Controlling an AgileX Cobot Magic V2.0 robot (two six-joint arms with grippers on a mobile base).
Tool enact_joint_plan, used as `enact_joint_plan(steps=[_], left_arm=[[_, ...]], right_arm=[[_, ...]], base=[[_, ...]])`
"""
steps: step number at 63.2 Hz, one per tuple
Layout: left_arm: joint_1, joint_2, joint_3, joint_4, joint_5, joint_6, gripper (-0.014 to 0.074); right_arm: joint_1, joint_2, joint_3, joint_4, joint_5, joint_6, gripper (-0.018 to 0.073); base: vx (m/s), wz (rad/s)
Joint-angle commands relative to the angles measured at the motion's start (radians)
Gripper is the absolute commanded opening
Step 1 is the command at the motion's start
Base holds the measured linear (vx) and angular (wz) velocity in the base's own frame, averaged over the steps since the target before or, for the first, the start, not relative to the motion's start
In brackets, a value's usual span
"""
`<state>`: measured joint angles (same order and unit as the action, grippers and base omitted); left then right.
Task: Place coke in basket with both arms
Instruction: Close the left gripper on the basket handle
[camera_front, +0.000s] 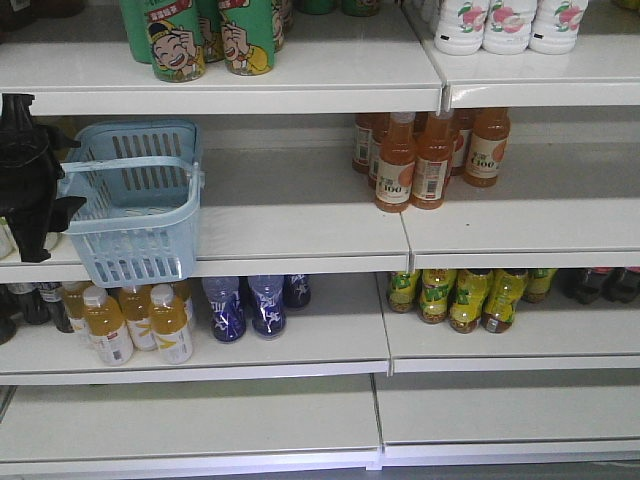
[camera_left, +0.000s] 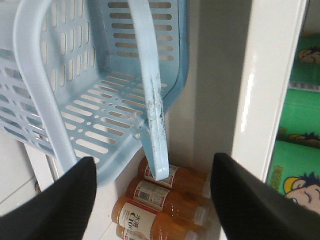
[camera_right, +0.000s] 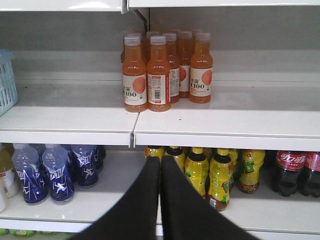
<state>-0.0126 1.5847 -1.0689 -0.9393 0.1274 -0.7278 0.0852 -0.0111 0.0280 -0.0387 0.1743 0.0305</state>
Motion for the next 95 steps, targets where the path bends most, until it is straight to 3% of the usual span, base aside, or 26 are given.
enact_joint_plan(steps=[1, 13, 48, 56, 67, 79, 85, 88, 92, 95], left_arm=[[-0.007, 0.008, -0.072, -0.008, -0.022, 0.009, 0.0464], [-0.007, 0.080, -0.154, -0.008, -0.016, 0.058, 0.0464], [-0.007, 0.245, -0.305, -0.009, -0.030, 0.084, 0.0454], [-0.007, 0.261, -0.318, -0.010, -0.063, 0.129, 0.0348], [-0.007, 0.262, -0.317, -0.010, -0.053, 0.128, -0.0012], [-0.007, 0.262, -0.317, -0.010, 0.095, 0.144, -0.0008], [-0.007, 0.258, -0.317, -0.018, 0.201, 0.233, -0.0008], [-0.007, 0.250, -0.317, -0.040, 0.247, 0.320, -0.0008], [-0.007, 0.239, -0.317, -0.104, 0.322, 0.459, -0.0008], [-0.007, 0.228, -0.317, -0.173, 0.392, 0.614, -0.0008]], right_arm=[[-0.002, -0.012, 0.008, -0.003, -0.073, -0.006, -0.0010], [-0.002, -0.012, 0.008, -0.003, -0.074, -0.006, -0.0010], [-0.002, -0.012, 0.008, -0.003, -0.074, -0.006, -0.0010], [-0.002, -0.012, 0.008, -0.003, -0.074, -0.006, -0.0010], [-0.002, -0.012, 0.008, -0.003, -0.075, -0.006, -0.0010], [-0.002, -0.012, 0.008, -0.003, -0.075, -0.006, -0.0010], [-0.002, -0.012, 0.008, -0.003, -0.075, -0.006, -0.0010], [-0.002, -0.012, 0.008, -0.003, -0.075, -0.006, -0.0010], [-0.002, -0.012, 0.008, -0.003, -0.075, -0.006, -0.0010], [-0.002, -0.012, 0.008, -0.003, -0.075, -0.006, -0.0010]], base=[[0.00, 0.00], [0.00, 0.00], [0.00, 0.00], [0.00, 0.00], [0.00, 0.00], [0.00, 0.00], [0.00, 0.00], [0.00, 0.00], [0.00, 0.00], [0.00, 0.00]])
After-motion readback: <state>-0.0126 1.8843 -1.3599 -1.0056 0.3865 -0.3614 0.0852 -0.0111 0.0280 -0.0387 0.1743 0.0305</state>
